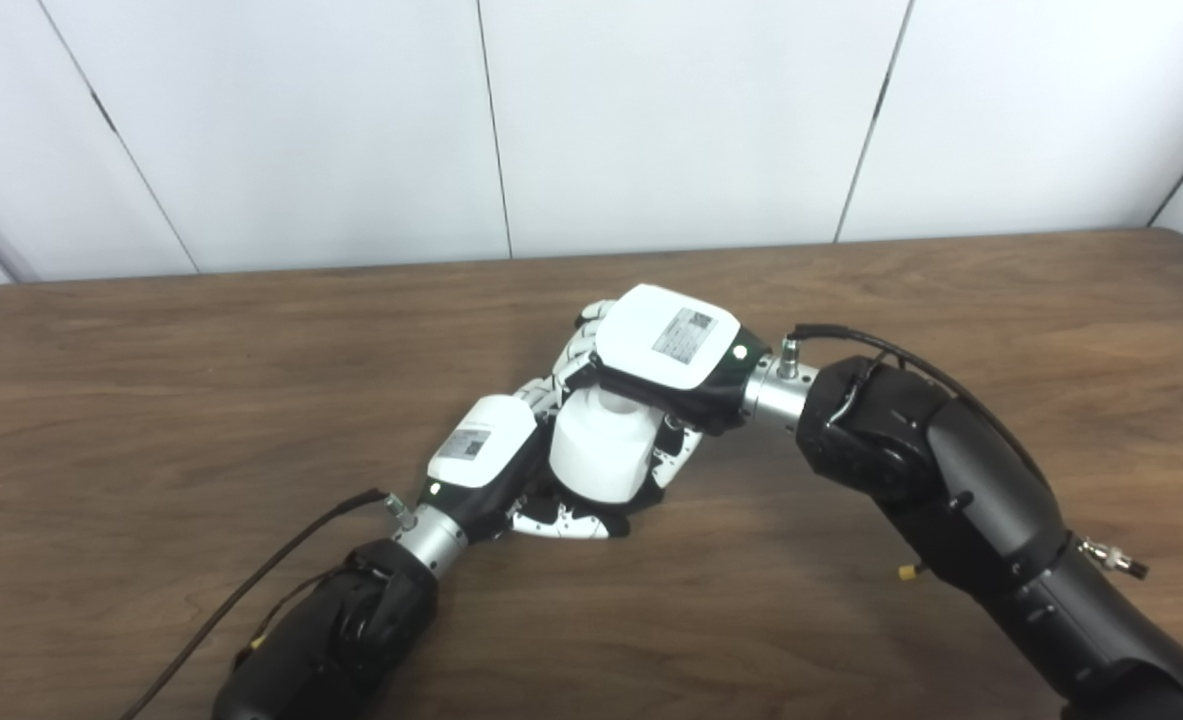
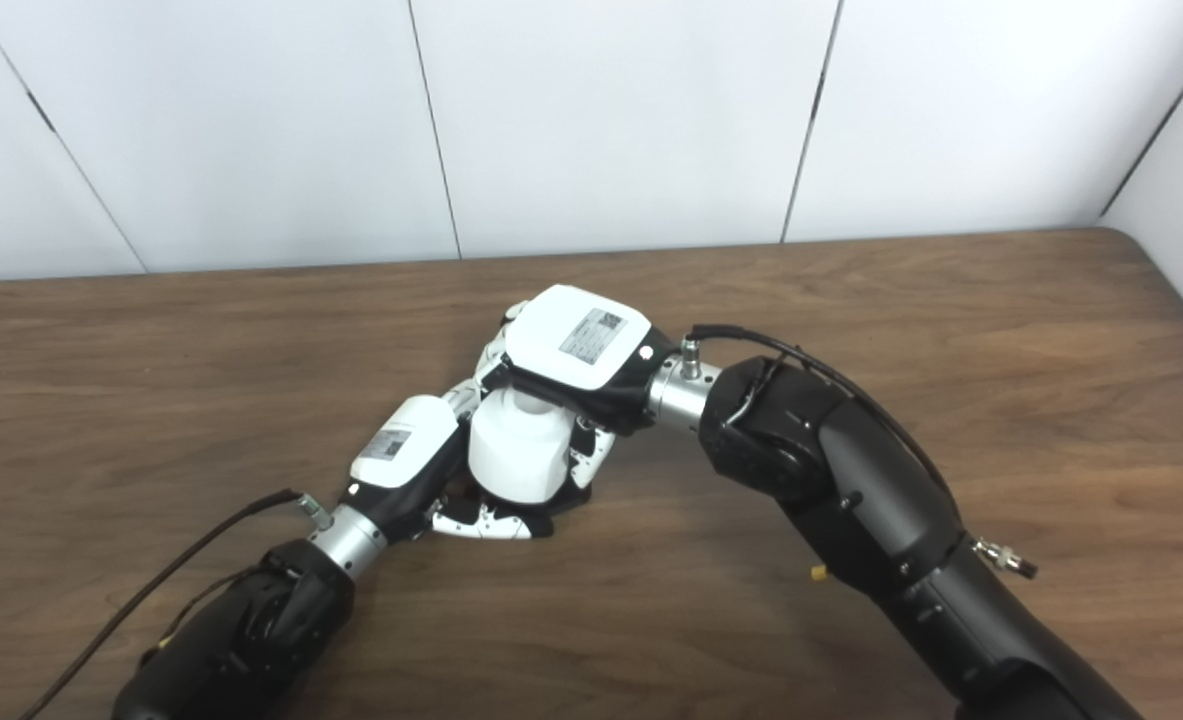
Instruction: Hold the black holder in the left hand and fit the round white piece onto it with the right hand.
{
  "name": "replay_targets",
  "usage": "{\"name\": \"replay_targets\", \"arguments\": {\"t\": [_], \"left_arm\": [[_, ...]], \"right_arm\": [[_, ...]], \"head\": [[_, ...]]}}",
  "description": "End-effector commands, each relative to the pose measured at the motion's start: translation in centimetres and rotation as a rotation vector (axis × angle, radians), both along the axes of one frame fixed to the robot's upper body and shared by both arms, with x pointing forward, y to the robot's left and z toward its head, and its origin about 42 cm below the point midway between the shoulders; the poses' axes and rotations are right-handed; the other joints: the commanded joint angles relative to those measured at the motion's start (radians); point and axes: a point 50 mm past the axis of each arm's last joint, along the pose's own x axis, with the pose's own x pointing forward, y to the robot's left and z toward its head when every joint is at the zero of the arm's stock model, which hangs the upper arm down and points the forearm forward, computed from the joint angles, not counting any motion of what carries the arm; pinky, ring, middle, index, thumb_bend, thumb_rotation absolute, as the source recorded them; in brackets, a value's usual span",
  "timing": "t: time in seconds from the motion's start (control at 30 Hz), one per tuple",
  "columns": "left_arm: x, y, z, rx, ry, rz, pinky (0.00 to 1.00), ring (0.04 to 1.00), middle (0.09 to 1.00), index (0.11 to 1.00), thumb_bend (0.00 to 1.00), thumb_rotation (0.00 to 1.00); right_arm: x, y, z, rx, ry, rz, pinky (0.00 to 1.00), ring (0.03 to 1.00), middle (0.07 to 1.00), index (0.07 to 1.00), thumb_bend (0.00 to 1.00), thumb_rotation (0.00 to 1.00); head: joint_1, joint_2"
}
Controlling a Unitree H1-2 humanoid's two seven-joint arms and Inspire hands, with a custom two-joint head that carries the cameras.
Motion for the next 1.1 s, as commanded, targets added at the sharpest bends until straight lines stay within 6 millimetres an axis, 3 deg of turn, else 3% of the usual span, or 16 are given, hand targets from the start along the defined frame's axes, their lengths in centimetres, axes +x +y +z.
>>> {"name": "replay_targets", "arguments": {"t": [0.0, 0.37, 0.5, 1.07], "left_arm": [[-5.5, -0.5, -7.6, 0.229, 0.306, -0.086, 0.96, 0.970, 0.926, 0.484, 0.52, 0.06], [-5.6, -0.3, -7.6, 0.232, 0.315, -0.087, 0.96, 0.960, 0.927, 0.484, 0.52, 0.06], [-5.6, -0.3, -7.5, 0.233, 0.313, -0.088, 0.96, 0.954, 0.924, 0.484, 0.52, 0.06], [-5.7, -0.8, -7.7, 0.216, 0.316, -0.092, 0.94, 0.944, 0.924, 0.483, 0.52, 0.06]], "right_arm": [[-0.1, 1.6, 3.6, 0.038, -0.100, 0.090, 0.84, 0.758, 0.724, 0.481, 0.52, 0.14], [0.1, 0.5, 2.9, -0.032, -0.108, 0.130, 0.81, 0.741, 0.713, 0.481, 0.52, 0.14], [0.2, -0.1, 2.7, -0.102, -0.183, 0.161, 0.80, 0.731, 0.706, 0.480, 0.53, 0.14], [0.0, 0.3, 2.3, -0.177, -0.364, 0.255, 0.88, 0.766, 0.714, 0.479, 0.52, 0.13]], "head": [[0.002, 0.002], [0.004, 0.004], [0.003, 0.007], [0.007, 0.010]]}}
